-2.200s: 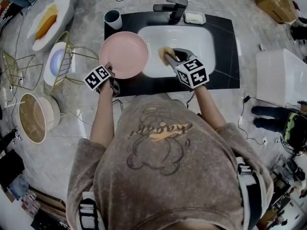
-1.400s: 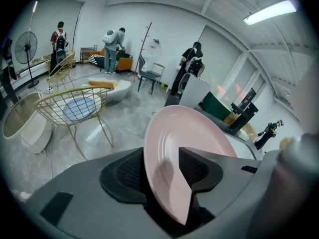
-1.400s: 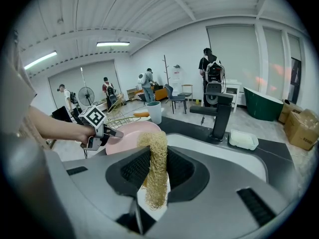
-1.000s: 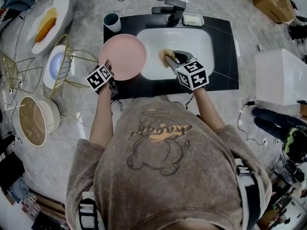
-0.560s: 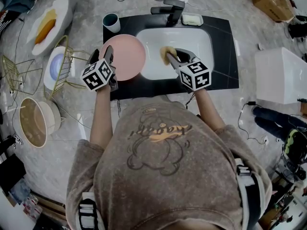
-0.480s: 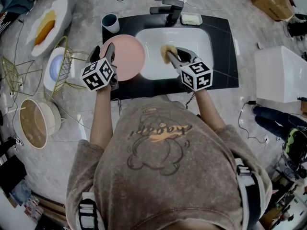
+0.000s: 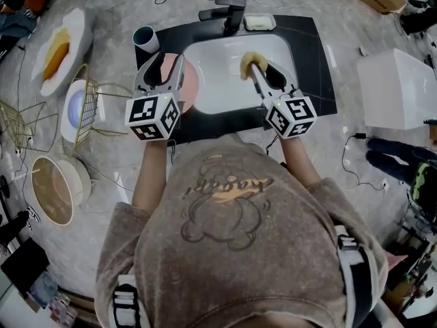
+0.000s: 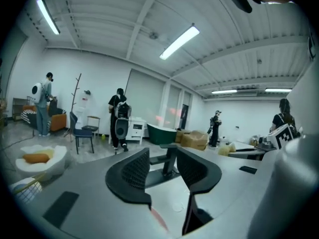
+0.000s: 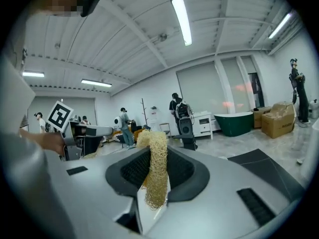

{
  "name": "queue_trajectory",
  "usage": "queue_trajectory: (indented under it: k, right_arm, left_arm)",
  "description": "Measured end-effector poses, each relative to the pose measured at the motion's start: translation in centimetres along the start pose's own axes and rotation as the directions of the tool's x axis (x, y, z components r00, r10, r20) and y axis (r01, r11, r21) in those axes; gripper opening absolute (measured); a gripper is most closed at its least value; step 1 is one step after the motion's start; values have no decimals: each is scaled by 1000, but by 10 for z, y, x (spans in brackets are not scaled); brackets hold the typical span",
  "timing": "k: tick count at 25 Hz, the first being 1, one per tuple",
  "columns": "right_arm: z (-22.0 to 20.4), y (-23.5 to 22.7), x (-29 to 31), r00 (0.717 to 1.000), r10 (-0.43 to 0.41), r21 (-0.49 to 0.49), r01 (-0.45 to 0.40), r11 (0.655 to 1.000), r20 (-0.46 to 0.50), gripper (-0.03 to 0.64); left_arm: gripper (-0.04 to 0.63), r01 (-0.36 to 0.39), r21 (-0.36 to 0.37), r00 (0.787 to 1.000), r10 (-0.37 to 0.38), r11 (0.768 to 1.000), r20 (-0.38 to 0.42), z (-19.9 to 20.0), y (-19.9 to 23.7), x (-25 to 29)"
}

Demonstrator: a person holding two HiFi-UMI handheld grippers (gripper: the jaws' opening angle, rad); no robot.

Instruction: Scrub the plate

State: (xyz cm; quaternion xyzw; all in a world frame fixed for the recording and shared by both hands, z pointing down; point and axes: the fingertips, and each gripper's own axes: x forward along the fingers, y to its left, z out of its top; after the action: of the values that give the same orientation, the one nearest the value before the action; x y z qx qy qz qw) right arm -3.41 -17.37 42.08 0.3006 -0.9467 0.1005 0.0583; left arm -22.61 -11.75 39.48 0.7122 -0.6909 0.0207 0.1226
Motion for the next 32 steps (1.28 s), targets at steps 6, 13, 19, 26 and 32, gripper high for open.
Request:
queue_trajectory:
  k: [6,13,19,26,32]
  right_arm:
    - [2,-10,-21,996,-72,2,72,997,54,86]
    - [-11,-24,-38,990,-131,25,130,991,43,86]
    - [-18,-32,-46,988,-151,48,149,988,43,84]
    - [-15,-39,-42,988,-146,51,144,988,40,84]
    - [-15,-42,-38,990,-135,40,134,990,29,84]
  left_arm:
    - [37,132,24,991,-132,991,17,-14,-42,9]
    - [18,167,56,986,-167,984,-3,-36,-60,16]
    - [18,165,49,986,-165,985,-17,-43,-67,21]
    - [18,154,21,988,-153,988,-24,-46,-68,26]
    - [18,158,20,987,-157,987,-26,-44,-71,34]
